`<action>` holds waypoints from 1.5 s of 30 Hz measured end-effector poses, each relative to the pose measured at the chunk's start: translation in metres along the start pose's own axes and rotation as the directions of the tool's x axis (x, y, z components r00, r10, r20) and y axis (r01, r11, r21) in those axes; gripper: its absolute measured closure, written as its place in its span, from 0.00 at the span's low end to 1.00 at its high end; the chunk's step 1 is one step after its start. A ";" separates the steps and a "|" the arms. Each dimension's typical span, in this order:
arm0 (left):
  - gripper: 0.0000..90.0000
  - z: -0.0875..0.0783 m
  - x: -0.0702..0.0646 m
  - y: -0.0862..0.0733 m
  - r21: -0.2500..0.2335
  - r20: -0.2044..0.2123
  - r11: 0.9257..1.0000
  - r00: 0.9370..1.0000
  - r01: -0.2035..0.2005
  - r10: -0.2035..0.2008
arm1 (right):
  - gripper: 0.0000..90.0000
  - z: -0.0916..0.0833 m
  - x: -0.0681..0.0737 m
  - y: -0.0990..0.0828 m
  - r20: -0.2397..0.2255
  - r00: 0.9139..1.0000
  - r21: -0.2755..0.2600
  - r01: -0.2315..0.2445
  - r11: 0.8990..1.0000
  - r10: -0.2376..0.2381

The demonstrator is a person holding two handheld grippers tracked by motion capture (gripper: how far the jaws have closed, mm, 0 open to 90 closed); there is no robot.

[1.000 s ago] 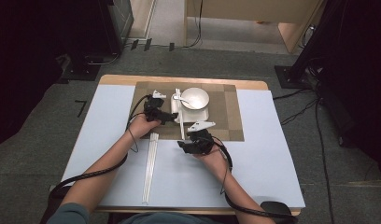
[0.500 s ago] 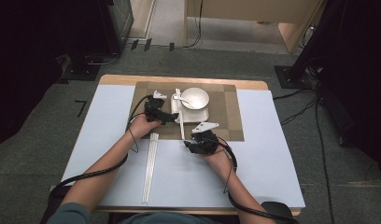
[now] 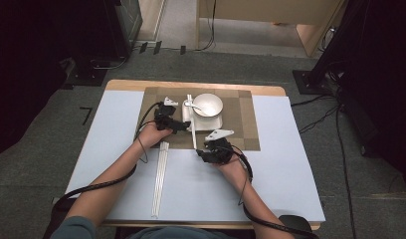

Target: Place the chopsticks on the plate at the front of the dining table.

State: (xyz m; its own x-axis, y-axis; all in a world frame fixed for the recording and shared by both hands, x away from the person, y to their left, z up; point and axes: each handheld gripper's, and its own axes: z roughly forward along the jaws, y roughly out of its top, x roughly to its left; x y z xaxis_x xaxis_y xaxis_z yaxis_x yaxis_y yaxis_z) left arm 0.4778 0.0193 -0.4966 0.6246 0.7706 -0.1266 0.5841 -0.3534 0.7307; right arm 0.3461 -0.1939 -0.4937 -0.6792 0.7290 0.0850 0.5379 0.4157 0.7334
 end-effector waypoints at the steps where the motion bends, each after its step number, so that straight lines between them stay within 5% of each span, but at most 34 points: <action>1: 0.01 0.000 0.000 0.000 0.000 0.000 1.000 1.000 -0.001 0.001 | 0.61 0.000 0.000 0.000 0.001 1.000 0.000 -0.001 1.000 0.001; 22: 0.01 0.001 0.000 0.000 -0.003 -0.001 1.000 1.000 0.001 -0.001 | 0.60 0.004 -0.002 0.002 -0.002 1.000 -0.010 -0.009 1.000 0.009; 38: 0.01 -0.011 0.001 -0.001 0.000 0.031 1.000 0.999 0.016 -0.016 | 0.42 -0.005 -0.012 0.006 -0.099 0.995 -0.032 -0.026 0.999 0.022; 45: 0.01 -0.023 -0.004 -0.003 -0.005 0.055 1.000 0.998 -0.002 0.002 | 0.36 -0.014 -0.023 0.008 -0.102 0.994 -0.076 -0.055 0.996 0.047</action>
State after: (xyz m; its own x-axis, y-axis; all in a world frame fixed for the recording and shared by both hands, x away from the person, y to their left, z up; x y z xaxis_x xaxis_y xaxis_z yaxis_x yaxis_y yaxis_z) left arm 0.4620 0.0295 -0.4826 0.6535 0.7396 -0.1613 0.5804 -0.3527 0.7340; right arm 0.3587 -0.2148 -0.4809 -0.7007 0.6884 0.1874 0.5345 0.3326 0.7770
